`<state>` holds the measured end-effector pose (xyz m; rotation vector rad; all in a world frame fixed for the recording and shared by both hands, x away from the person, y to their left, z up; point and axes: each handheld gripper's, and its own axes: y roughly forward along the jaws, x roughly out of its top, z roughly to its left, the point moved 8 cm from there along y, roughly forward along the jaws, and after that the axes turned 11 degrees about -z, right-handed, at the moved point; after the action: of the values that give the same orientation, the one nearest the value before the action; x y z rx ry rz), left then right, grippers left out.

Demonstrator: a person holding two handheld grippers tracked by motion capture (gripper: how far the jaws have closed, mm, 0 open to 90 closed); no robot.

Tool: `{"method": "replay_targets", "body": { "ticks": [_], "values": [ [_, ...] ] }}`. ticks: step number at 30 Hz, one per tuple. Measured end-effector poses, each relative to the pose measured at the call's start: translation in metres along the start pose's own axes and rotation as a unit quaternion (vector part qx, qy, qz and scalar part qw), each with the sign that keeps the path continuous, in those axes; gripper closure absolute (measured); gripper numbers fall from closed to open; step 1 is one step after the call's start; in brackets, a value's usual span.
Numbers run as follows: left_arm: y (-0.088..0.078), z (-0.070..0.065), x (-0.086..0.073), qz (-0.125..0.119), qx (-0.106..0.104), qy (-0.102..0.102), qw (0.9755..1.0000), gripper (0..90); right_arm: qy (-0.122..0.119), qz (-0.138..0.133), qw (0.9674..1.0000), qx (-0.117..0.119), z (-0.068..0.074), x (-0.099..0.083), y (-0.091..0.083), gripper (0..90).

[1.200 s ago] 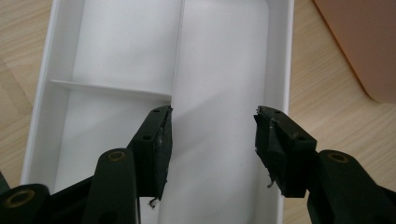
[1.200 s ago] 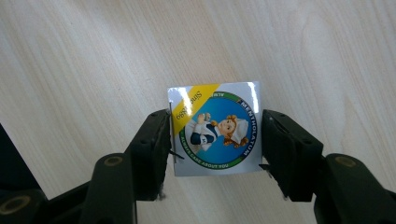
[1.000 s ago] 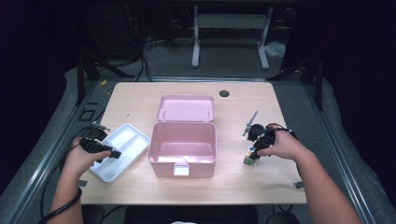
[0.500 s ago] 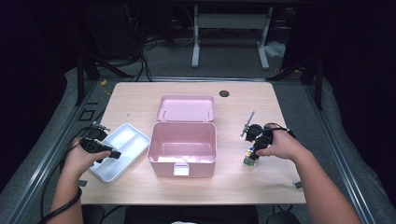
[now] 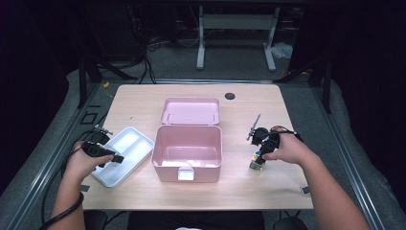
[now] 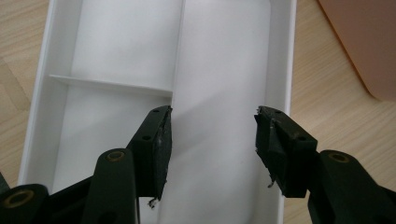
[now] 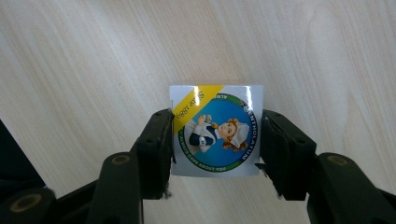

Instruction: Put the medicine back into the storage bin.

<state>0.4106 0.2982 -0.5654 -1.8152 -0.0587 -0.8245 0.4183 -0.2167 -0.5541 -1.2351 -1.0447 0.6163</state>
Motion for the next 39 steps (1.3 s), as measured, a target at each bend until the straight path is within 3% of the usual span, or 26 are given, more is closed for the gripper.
{"method": "replay_targets", "body": {
  "ticks": [8,18,22,39],
  "values": [
    [0.000,0.000,-0.001,0.003,-0.001,0.000,1.0000,46.4,-0.008,-0.008,0.9999,0.004,0.005,0.005,-0.006,47.3],
    [0.000,0.001,-0.002,0.004,0.000,-0.001,1.0000,46.7,-0.040,-0.035,0.9986,-0.003,0.014,0.031,-0.036,47.5],
    [0.000,0.001,-0.002,0.003,0.000,-0.001,1.0000,46.7,-0.051,-0.039,0.9979,0.005,0.021,0.044,-0.049,47.5],
    [0.000,0.003,-0.003,0.006,0.000,-0.001,1.0000,46.9,-0.080,-0.015,0.9963,0.027,0.036,0.087,-0.080,47.8]
  ]
}}
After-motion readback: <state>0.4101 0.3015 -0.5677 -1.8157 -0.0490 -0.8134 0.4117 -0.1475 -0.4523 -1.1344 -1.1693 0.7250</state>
